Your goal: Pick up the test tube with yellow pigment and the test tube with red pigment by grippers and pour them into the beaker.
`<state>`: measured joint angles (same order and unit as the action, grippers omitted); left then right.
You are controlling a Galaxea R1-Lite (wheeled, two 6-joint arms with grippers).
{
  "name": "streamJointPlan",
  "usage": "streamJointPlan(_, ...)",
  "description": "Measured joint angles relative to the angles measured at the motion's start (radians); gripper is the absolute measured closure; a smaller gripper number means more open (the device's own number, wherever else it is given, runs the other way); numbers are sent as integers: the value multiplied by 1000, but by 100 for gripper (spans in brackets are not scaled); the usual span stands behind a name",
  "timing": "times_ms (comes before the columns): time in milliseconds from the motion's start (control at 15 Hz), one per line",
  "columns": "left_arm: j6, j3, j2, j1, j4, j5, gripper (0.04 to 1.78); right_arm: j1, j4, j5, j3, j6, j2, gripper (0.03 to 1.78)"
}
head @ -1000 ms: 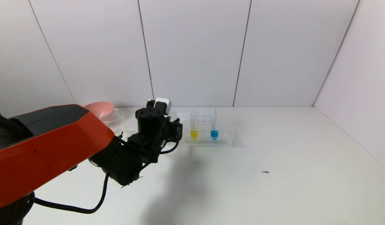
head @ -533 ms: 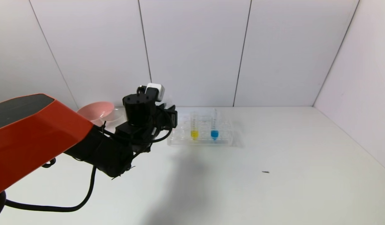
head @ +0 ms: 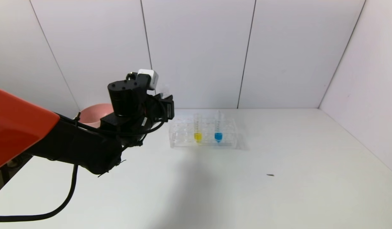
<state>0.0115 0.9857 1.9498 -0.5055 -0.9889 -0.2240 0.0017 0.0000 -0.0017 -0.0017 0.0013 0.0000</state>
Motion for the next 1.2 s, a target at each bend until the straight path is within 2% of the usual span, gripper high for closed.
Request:
streamJointPlan(267,-19,-14,-84,54,73,10,137,0,0,0,0,0,0,11)
streamJointPlan(600,-24,-50,-234,163,237,120,137,0,0,0,0,0,0,11)
streamJointPlan(800,-24,-56,-325,270,356,218,137,-1,0,0,0,0,0,11)
streamJointPlan(1000,-36,-64,-380,359,400,242,137,0,0,0,0,0,0,11)
streamJointPlan(1200,-39,-70,-410,441,409,310,137,0,0,0,0,0,0,11)
